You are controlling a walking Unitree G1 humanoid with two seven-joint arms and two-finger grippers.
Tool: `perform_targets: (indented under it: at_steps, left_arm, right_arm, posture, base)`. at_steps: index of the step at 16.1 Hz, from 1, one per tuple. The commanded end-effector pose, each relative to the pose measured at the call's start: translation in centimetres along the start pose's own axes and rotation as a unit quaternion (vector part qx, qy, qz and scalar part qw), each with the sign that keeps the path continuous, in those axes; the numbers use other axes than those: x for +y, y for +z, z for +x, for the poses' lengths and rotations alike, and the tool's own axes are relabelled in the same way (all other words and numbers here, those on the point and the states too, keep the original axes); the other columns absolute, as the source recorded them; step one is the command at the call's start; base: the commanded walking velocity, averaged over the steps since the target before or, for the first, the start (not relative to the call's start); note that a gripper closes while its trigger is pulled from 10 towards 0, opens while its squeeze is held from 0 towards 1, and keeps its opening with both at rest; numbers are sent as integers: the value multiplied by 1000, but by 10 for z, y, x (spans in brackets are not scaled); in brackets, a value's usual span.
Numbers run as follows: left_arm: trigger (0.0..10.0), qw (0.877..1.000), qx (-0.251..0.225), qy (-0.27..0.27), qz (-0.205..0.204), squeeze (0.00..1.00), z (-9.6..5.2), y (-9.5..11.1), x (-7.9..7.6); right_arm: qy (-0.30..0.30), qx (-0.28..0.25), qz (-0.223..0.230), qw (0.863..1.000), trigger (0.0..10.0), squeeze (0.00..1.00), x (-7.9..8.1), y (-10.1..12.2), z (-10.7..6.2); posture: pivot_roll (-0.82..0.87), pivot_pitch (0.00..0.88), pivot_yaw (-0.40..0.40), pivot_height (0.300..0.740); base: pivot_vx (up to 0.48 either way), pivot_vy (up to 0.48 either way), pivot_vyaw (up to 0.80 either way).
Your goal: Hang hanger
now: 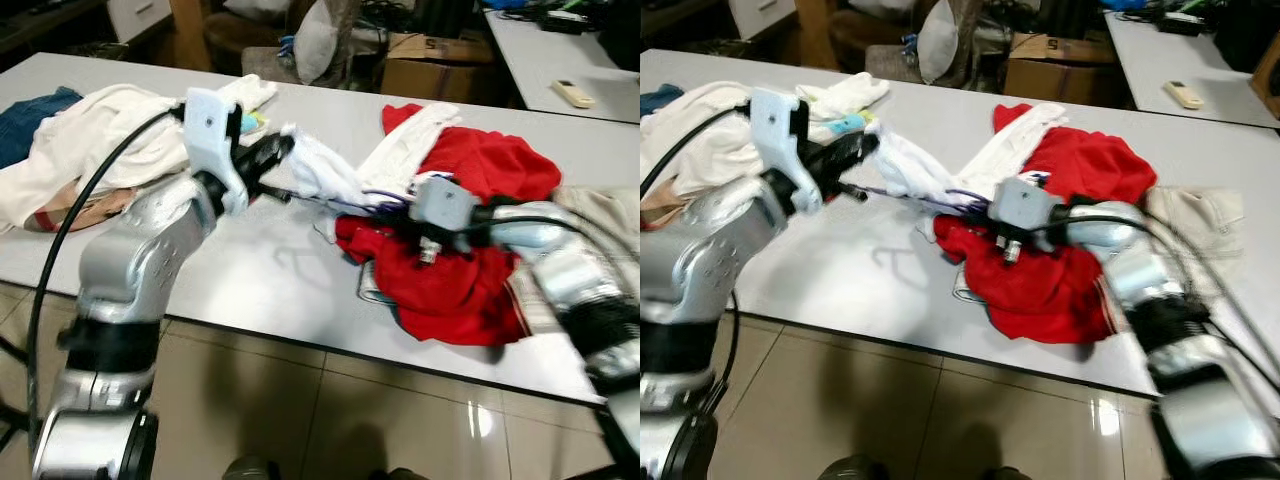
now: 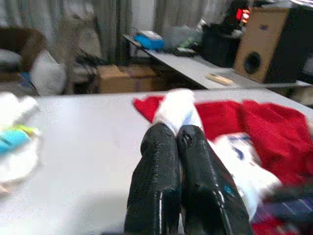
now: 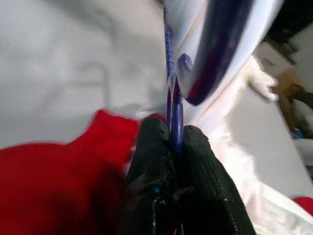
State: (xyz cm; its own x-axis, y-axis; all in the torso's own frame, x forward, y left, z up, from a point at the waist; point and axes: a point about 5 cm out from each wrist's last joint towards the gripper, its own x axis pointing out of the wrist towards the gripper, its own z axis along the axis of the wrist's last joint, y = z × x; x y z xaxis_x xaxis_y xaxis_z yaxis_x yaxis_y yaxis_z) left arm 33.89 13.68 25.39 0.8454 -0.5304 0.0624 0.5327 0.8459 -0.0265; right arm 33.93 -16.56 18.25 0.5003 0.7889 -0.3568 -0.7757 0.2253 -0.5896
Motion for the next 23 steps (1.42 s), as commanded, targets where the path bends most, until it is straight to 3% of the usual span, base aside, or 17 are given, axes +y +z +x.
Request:
perform_targets:
  at_steps: [1, 2, 3, 6, 10, 14, 16, 18, 20, 21, 22, 23]
  left_arm:
    - [10000, 1000, -20, 10, 17, 0, 3, 10, 3]
    - [10000, 999, -34, 28, 22, 0, 7, 17, 9]
    - [10000, 994, -54, 94, 25, 0, 15, 24, 30]
    - [10000, 988, -41, 150, 17, 0, 20, 15, 59]
    - [10000, 984, 31, 166, 52, 0, 15, -33, 80]
    - [10000, 984, 72, 162, 7, 0, -3, -77, 89]
    - [10000, 987, 96, 116, -48, 0, -8, -94, 84]
    - [10000, 990, 118, 24, -74, 0, -7, -110, 58]
    - [10000, 989, 123, -75, -44, 0, 7, -119, 13]
    - [10000, 988, 121, -85, -41, 0, 9, -119, 6]
    - [10000, 985, 91, -142, -48, 608, 22, -109, -23]
    - [10000, 969, 46, -235, -62, 1000, 28, -89, -57]
  right_arm:
    - [28, 17, 14, 999, 10000, 0, 8, -7, -5]
    - [48, 15, 11, 999, 10000, 0, 12, -5, -9]
    - [78, 14, -1, 997, 10000, 0, 17, 0, -17]
    - [100, 12, -9, 995, 10000, 0, 13, 7, -32]
    - [65, -52, 8, 996, 10000, 0, -10, 35, -60]
    - [-56, -142, 49, 987, 10000, 0, -48, 55, -91]
    - [-132, -139, 75, 979, 10000, 0, -65, 52, -98]
    - [-199, -94, 113, 969, 10000, 0, -78, 38, -100]
    - [-234, 3, 161, 959, 10000, 0, -75, 9, -88]
    - [-242, 9, 169, 956, 10000, 0, -75, 6, -86]
    - [-283, 27, 204, 937, 10000, 0, -78, -3, -81]
    - [-318, 49, 222, 920, 10000, 0, -81, -10, -78]
  posture:
    - [3, 0, 41, 740]
    - [5, 0, 43, 740]
    - [9, 0, 41, 740]
    - [9, 0, 43, 740]
    - [9, 0, 43, 740]
    - [2, 0, 47, 740]
    - [2, 0, 47, 740]
    - [6, 0, 40, 740]
    - [3, 0, 41, 740]
    - [3, 0, 41, 740]
    - [0, 0, 42, 740]
    - [-3, 0, 44, 740]
  base:
    - [0, 0, 0]
    - [0, 0, 0]
    - [0, 0, 0]
    - [0, 0, 0]
    - [0, 0, 0]
    - [0, 0, 0]
    - [0, 0, 0]
    - [0, 0, 0]
    - [0, 0, 0]
    - [0, 0, 0]
    - [0, 0, 0]
    - [0, 0, 0]
